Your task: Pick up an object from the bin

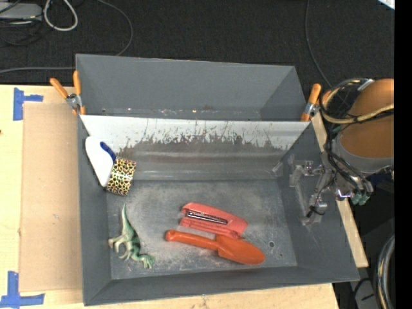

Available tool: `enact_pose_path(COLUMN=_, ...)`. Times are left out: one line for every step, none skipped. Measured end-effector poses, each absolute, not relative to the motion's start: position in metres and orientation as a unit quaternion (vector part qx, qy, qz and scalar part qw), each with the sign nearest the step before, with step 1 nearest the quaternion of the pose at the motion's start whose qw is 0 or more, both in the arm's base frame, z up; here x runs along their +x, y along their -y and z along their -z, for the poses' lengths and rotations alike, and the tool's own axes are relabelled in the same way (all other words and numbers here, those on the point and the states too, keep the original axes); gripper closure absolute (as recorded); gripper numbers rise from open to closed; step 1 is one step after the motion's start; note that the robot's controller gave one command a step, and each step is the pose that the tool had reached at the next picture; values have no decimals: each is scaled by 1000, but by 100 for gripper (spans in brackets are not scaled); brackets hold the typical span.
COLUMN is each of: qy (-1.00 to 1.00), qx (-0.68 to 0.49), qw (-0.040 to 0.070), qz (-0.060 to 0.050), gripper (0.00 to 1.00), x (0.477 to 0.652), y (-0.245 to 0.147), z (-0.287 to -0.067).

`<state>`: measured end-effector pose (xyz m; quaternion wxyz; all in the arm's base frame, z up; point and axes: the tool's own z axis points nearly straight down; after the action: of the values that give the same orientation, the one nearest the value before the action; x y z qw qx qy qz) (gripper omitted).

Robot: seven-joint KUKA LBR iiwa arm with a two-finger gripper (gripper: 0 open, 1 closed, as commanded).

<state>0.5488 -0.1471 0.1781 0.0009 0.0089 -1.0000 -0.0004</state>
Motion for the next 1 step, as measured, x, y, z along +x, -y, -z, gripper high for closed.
enact_pose_path(qy=1000, qx=9, qw=1, qz=0, gripper=0, x=549, y=147, z=-178)
